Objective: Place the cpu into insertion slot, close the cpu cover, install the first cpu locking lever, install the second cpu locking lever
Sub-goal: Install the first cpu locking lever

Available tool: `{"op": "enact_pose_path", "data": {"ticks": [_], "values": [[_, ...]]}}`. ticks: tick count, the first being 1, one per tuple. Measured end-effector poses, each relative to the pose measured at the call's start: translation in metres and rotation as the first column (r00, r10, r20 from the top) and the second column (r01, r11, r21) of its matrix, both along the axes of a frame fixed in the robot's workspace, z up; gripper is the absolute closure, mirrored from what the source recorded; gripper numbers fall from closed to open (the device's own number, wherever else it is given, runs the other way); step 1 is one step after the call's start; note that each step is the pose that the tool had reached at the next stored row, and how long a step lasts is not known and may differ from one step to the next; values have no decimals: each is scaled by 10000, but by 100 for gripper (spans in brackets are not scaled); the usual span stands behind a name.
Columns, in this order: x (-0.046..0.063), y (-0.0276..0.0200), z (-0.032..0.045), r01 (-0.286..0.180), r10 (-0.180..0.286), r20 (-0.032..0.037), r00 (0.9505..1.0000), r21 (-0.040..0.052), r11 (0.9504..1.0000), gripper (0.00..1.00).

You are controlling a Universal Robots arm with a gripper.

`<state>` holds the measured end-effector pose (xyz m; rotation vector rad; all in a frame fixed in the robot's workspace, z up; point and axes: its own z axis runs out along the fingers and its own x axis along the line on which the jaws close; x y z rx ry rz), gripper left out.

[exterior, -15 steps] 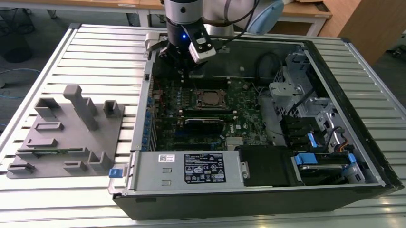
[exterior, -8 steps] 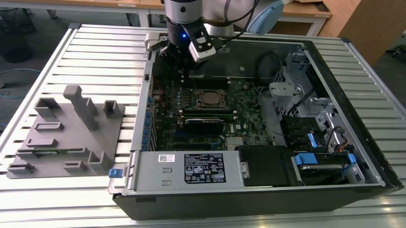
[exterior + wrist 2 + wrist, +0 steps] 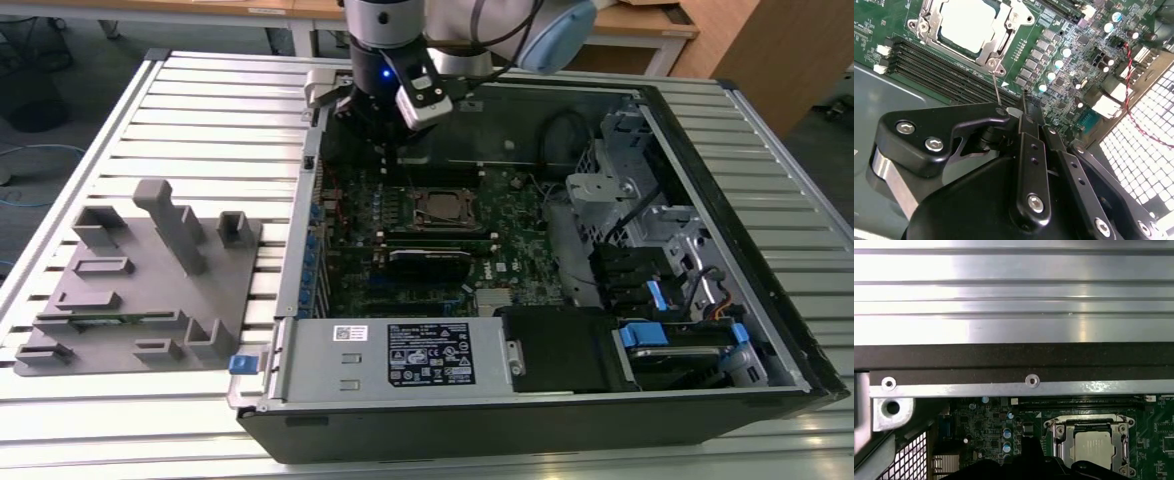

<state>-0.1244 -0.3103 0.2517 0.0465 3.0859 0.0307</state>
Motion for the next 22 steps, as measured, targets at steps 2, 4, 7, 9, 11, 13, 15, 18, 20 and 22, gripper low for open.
{"op": "enact_pose_path", "data": {"ticks": [2,4,7,9,11,13,15,18,20,22], "values": [[-5,11,-1,0,0,14,10000,14,10000,89],[-7,21,-1,0,0,22,10000,29,10000,89],[-8,34,-1,0,0,32,10000,64,10000,89],[-9,42,-1,0,0,38,10000,81,10000,89],[-9,50,-1,-1,0,41,10000,96,10000,89],[-9,56,-1,-1,1,43,10000,114,9999,89],[-8,60,-3,-2,1,49,10000,150,9999,89],[-9,64,-4,1,-2,51,10000,205,9998,89],[-5,64,-5,-1,0,51,10000,212,9998,89],[5,64,-6,-1,0,51,10000,215,9998,89]]}}
